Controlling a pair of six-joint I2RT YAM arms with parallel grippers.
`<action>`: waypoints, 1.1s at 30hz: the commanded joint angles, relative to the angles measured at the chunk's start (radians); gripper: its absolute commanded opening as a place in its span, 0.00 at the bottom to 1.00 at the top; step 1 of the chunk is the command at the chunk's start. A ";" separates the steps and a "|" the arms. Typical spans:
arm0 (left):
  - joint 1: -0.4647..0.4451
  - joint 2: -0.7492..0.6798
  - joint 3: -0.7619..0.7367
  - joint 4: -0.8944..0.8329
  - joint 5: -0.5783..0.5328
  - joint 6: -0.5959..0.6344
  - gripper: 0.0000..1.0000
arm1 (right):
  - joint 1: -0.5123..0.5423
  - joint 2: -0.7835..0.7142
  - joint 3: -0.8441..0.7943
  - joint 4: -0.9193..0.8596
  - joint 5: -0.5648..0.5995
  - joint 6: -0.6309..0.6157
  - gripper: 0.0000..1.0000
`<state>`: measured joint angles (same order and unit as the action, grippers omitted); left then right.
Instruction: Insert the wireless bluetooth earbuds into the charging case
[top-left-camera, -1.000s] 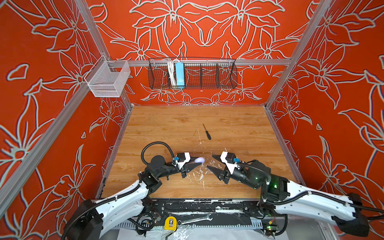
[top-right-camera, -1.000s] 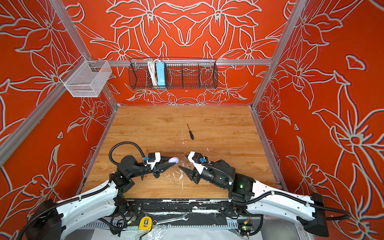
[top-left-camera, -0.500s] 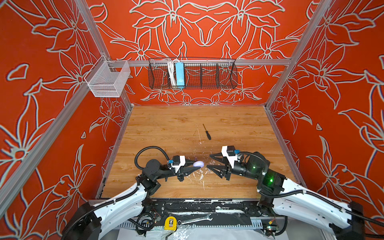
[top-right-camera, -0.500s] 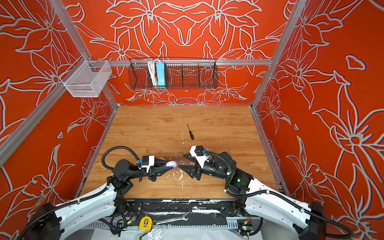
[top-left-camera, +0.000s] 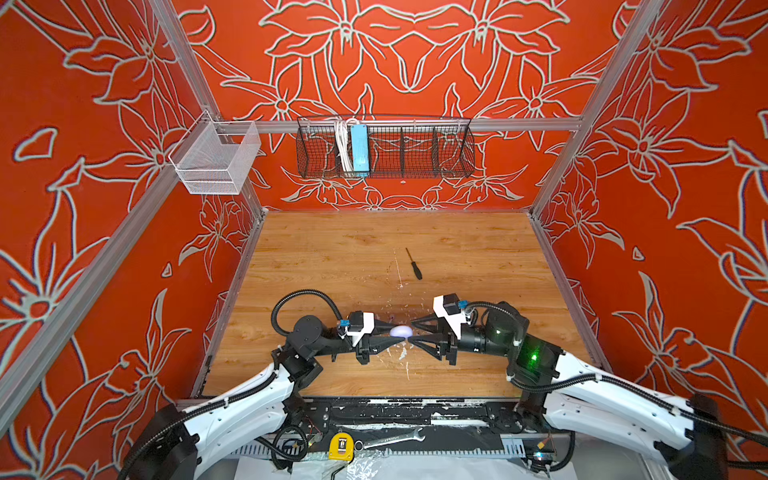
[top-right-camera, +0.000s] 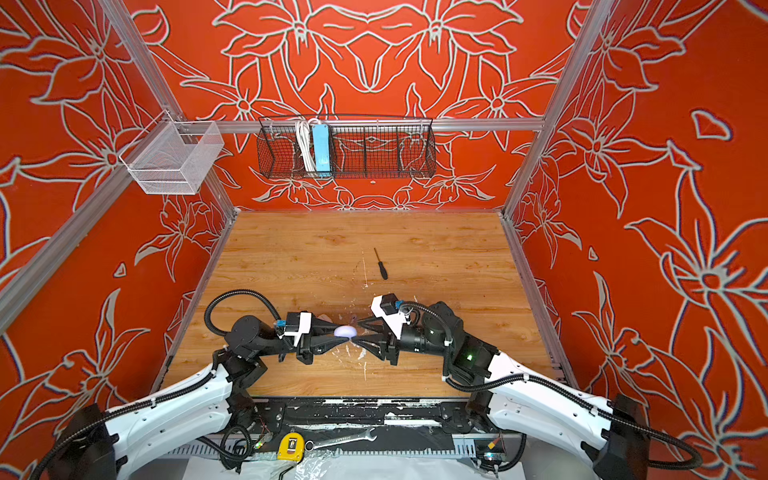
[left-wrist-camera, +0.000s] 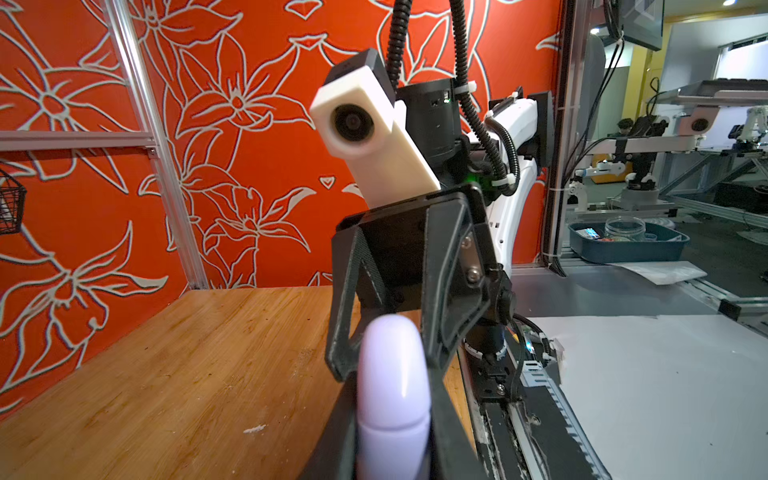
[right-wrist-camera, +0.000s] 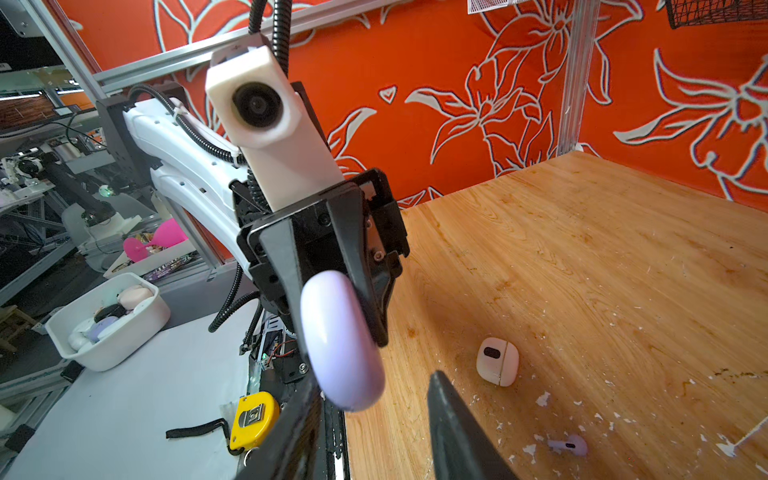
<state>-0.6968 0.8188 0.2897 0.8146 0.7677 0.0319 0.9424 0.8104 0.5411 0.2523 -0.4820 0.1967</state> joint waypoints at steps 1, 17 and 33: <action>-0.024 -0.002 0.049 -0.038 0.065 0.040 0.00 | -0.003 -0.003 0.023 0.029 -0.023 -0.002 0.43; -0.029 0.005 0.051 -0.040 0.071 0.039 0.00 | -0.002 0.012 0.030 0.042 -0.062 0.003 0.24; -0.030 0.014 0.060 -0.045 0.069 0.017 0.27 | -0.002 -0.002 0.004 0.080 -0.020 0.029 0.08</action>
<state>-0.7078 0.8249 0.3275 0.7570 0.7834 0.0326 0.9421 0.8162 0.5434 0.2607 -0.5499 0.1936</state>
